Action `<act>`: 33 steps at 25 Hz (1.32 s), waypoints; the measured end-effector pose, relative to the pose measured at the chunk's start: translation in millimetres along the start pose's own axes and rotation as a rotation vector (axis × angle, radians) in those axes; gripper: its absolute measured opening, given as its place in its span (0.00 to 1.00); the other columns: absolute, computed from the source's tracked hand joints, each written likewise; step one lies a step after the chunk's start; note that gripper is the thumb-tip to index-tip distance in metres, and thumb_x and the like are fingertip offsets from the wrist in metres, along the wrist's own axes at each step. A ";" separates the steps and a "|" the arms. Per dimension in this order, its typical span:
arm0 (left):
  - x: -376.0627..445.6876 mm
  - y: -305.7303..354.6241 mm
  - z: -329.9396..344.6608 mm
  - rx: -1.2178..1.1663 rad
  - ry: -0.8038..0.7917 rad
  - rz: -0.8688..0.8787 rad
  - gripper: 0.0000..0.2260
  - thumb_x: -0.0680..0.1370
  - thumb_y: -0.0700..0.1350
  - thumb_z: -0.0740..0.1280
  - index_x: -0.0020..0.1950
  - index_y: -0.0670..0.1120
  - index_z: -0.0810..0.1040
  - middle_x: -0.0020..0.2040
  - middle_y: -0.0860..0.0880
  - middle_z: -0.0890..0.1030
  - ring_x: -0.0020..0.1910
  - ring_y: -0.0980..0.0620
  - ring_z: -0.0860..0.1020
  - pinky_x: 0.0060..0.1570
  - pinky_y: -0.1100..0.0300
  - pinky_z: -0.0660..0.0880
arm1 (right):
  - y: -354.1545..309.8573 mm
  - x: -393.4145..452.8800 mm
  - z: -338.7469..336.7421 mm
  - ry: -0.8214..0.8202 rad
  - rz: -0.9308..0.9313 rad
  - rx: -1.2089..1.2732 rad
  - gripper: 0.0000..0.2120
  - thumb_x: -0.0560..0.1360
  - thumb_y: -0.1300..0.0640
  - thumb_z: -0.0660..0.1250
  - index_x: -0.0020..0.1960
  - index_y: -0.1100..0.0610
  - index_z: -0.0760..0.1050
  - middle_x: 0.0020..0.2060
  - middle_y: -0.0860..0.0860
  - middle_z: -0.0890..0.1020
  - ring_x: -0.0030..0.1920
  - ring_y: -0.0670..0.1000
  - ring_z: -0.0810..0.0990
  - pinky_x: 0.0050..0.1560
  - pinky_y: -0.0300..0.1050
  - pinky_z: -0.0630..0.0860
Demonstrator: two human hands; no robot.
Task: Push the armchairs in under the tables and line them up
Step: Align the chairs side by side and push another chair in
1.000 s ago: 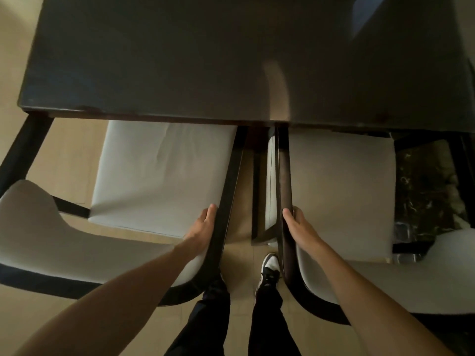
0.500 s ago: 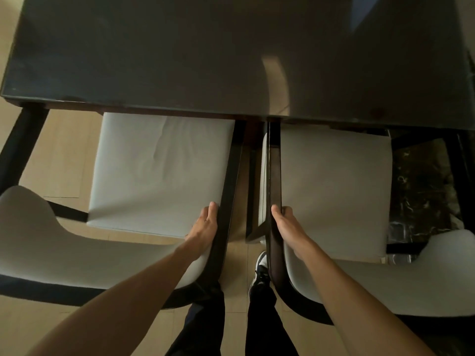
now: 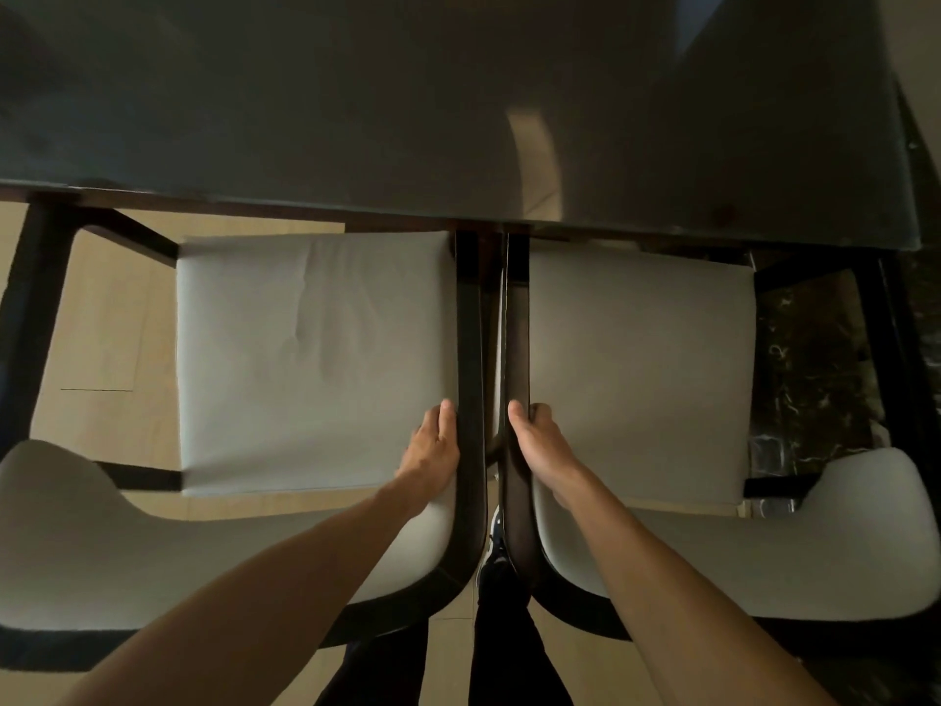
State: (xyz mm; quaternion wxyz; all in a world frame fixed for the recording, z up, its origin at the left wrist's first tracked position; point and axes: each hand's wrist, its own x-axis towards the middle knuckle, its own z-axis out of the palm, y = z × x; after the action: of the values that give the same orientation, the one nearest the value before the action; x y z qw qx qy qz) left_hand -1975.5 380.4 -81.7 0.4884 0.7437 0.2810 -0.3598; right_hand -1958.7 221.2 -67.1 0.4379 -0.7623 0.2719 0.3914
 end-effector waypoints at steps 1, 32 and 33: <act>-0.2 0.4 0.8 -0.001 0.005 0.013 0.27 0.84 0.61 0.44 0.78 0.51 0.60 0.76 0.47 0.68 0.73 0.44 0.66 0.70 0.49 0.62 | -0.3 -0.1 0.7 0.003 -0.007 0.003 0.29 0.83 0.36 0.51 0.73 0.57 0.61 0.71 0.58 0.69 0.69 0.59 0.72 0.64 0.52 0.70; 101.0 95.4 -56.5 -0.014 -0.105 0.306 0.28 0.84 0.47 0.60 0.80 0.62 0.53 0.73 0.57 0.70 0.55 0.59 0.75 0.38 0.77 0.70 | -117.0 84.1 -27.9 0.080 -0.245 0.111 0.27 0.84 0.58 0.60 0.80 0.46 0.59 0.79 0.48 0.63 0.78 0.50 0.61 0.73 0.46 0.60; 101.0 94.3 -56.4 -0.015 -0.107 0.299 0.28 0.84 0.47 0.60 0.80 0.63 0.52 0.72 0.58 0.71 0.54 0.59 0.76 0.38 0.77 0.69 | -117.0 84.7 -26.6 0.077 -0.243 0.111 0.27 0.84 0.58 0.60 0.80 0.46 0.59 0.79 0.48 0.63 0.78 0.50 0.61 0.74 0.47 0.61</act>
State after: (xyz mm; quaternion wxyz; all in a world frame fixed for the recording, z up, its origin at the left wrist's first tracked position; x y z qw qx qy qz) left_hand -1829.4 405.0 -99.2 0.5562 0.7534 0.1435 -0.3201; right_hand -1814.3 246.5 -76.4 0.5128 -0.7787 0.2153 0.2904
